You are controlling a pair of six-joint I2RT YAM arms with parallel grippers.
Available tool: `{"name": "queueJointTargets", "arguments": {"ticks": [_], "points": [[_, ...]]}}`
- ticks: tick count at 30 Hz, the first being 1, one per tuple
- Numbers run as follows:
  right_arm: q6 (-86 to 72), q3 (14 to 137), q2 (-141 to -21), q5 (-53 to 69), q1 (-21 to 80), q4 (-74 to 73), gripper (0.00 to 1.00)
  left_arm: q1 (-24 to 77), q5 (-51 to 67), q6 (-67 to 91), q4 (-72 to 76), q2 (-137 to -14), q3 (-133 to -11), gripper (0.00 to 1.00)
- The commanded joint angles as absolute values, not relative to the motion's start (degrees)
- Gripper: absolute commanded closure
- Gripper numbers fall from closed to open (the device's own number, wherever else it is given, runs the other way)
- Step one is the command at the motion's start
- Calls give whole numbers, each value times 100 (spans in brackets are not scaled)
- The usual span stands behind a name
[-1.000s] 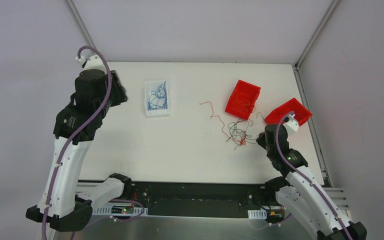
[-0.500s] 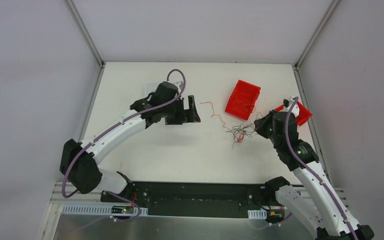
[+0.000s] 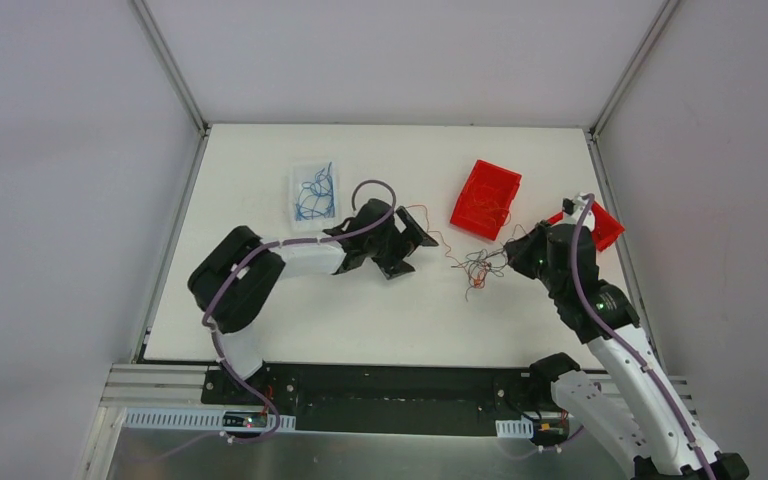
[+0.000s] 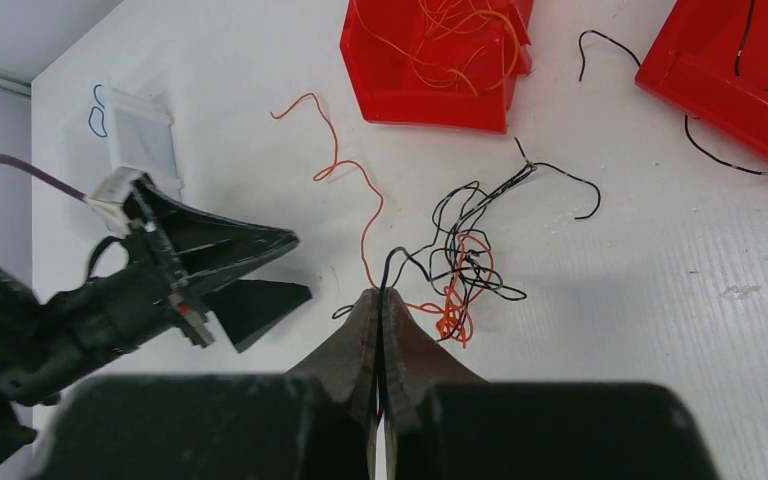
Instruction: Untangle the cables
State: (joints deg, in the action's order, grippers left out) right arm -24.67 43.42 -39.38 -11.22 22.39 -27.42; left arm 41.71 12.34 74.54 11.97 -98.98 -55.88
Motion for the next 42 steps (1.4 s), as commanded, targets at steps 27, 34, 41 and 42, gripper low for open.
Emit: {"name": "queueJointTargets", "arguments": {"ticks": [27,34,41,42], "points": [[-2385,4368,-3655,-1220,2230,-2611,100,5025,-345,8758,4292,-10861,-5244,100],[-2707,4109,-3595,-1944,2201,-2752,100,4714,-737,7303,3140,-8995,-4373,100],[-2847,4038,-3547,-2406,2077,-2864,100,4653,-2136,5356,439,-6353,-4162,100],[-2853,4027,-3562,-2417,2058,-2863,100,4649,-2403,5142,108,-5994,-4130,100]]}}
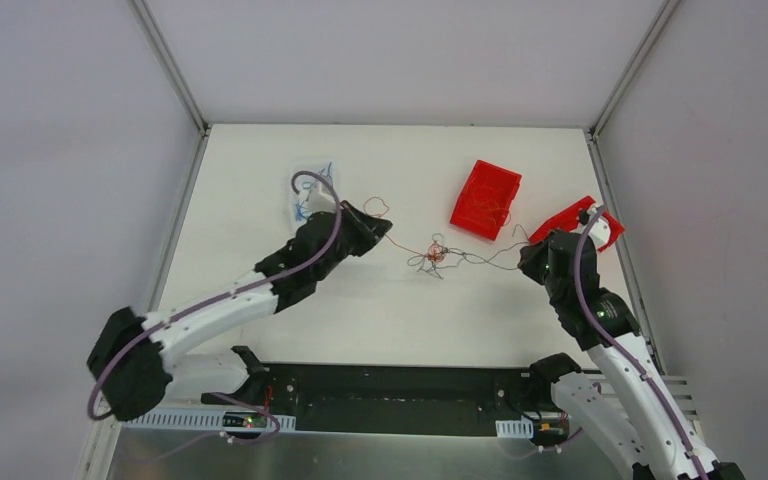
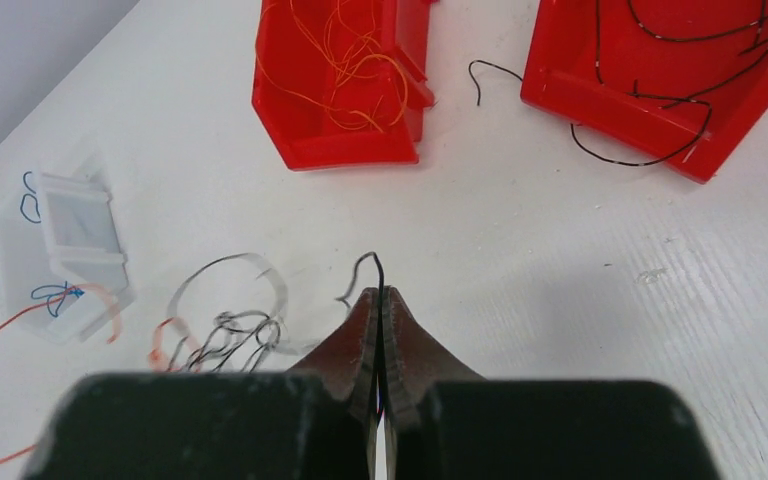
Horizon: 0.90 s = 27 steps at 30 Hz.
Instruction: Untangle the cables
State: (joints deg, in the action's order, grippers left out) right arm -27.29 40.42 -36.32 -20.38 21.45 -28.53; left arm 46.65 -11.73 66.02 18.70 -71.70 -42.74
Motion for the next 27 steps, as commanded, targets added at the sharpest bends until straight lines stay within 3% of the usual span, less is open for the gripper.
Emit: {"name": "queueJointTargets", "arguments": {"ticks": [1,7,12,18,27], "points": [[-2873,4022,-3572,-2425,2041,-2866,100,4624,-2648,4954,-293,-5649,-4077,100],[-2948,3997,-3630,-2556,1951,-2872,100,4223,-3701,4139,-1757,-3836,-3982,100],[-2929,4031,-3634,-2942,1891,-2940,100,3774,-4247,3593,-2736,-3022,-4280,100],[-2748,4148,-3674,-2639,1853,-2946,100,3683,-4360,2989,-3221,-3099,-4812,100],[-2238,4689,-3939,-1115,1851,-2982,100,3683,-2814,2655,-3200,-4034,-5456,100]]}}
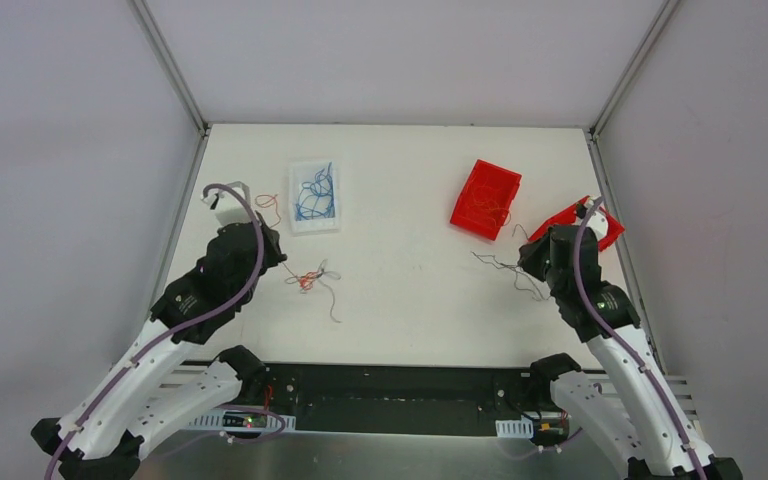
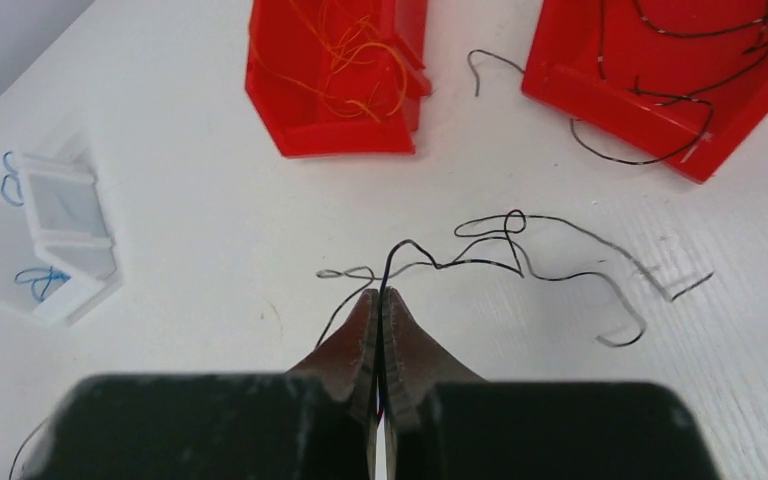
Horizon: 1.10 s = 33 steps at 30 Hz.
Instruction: Untangle the cables
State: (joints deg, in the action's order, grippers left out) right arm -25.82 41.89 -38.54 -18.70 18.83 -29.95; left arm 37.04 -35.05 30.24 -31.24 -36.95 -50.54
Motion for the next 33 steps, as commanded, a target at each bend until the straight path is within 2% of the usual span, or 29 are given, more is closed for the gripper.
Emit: {"name": "queueJointTargets", "arguments": {"ticks": [1,7,15,16,17,18,19,20,27,30,33], "points": [[-2181,4764,-3990,-924,1852,-2989,100,3683,-2674,2617,-3193,-4126,-5537,100],[-2008,4887,-4317,745,1851,-2765,100,3683,-1979,2369,-3017,-4593,-6068,100],[-2231,4579,-4598,1611,1866,-2336,100,3684,-1835,1959,-2817,-5297,-6922,100],[-2238,4513,-4661,1959,1868,-2220,97,3683,-1733,1940,-2813,-5388,-7048,100],[-2217,4507,-4745,2287,1895,-2129,78,3683,-1653,1936,-2810,-5469,-7155,100],[-2201,4524,-4849,2511,1936,-2106,45,3683,-1562,1926,-2794,-5543,-7264,100],[-2172,4555,-4934,2551,2013,-2120,24,3683,-1457,1925,-2776,-5616,-7363,100],[-2105,4551,-4973,2574,2090,-2052,16,3683,-1342,1918,-2751,-5682,-7448,100],[-2015,4273,-4950,2799,2415,-606,14,3683,-231,2051,-2390,-6169,-8033,100],[-1955,4476,-5203,1996,2416,-859,12,3683,-24,2083,-2289,-6346,-8284,100],[-2069,4816,-5556,756,2419,-1705,1,3683,-9,2082,-2276,-6431,-8418,100]]}}
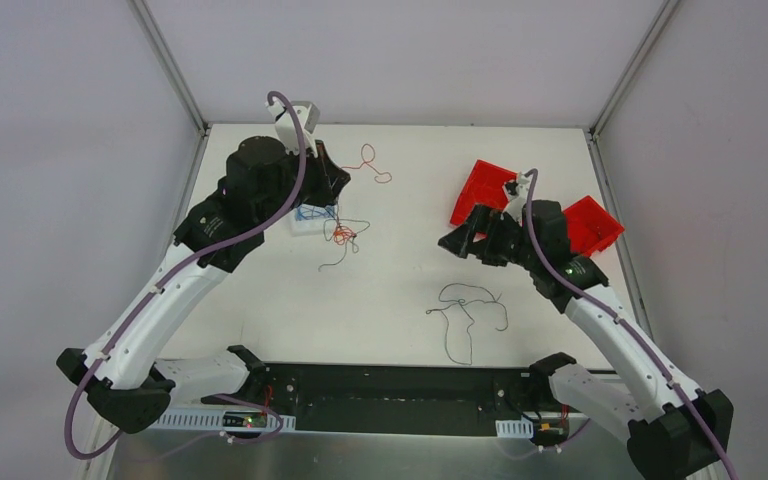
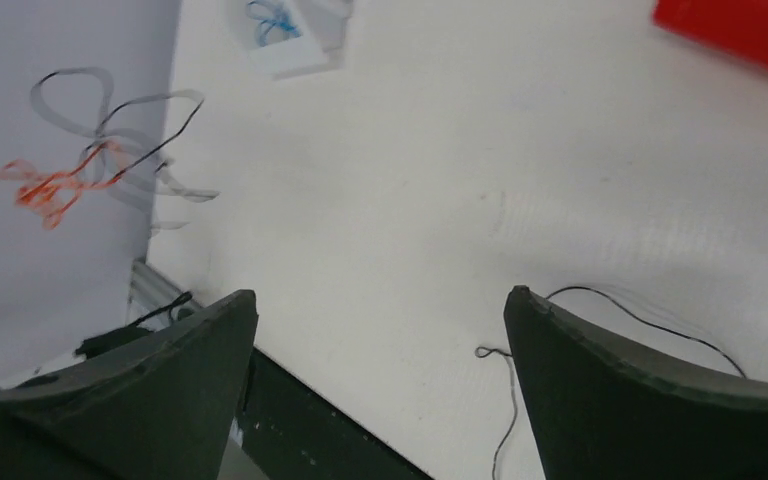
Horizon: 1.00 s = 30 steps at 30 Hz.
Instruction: Untangle the cables
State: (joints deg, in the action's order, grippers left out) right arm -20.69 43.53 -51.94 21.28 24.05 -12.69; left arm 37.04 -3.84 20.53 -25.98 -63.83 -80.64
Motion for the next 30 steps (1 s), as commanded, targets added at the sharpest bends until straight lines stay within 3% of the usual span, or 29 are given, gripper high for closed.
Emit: {"name": "queueJointTargets", "arguments": {"ticks": [1,6,10,24,30], "points": [[-2114,4925,-5670,404,2419,-2023,1,3683,-9,2075,-2277,-6433,-8415,100],[-2621,5080,-5940,-1380,2428,-3374,1,3683,-9,2074,-2278,-6292,-8202,100],[-3007,4888,-5992,-2095,2427,-3940,0,3683,-21,2074,-2272,-6157,-8044,100],[-3652,3769,-6482,-585,2336,-3164,0,3683,-9,2052,-2276,-5955,-7743,100],[-4147,4010,-6755,-1044,3037,-3211,0,3683,-42,2031,-2276,-5898,-7647,100]]}}
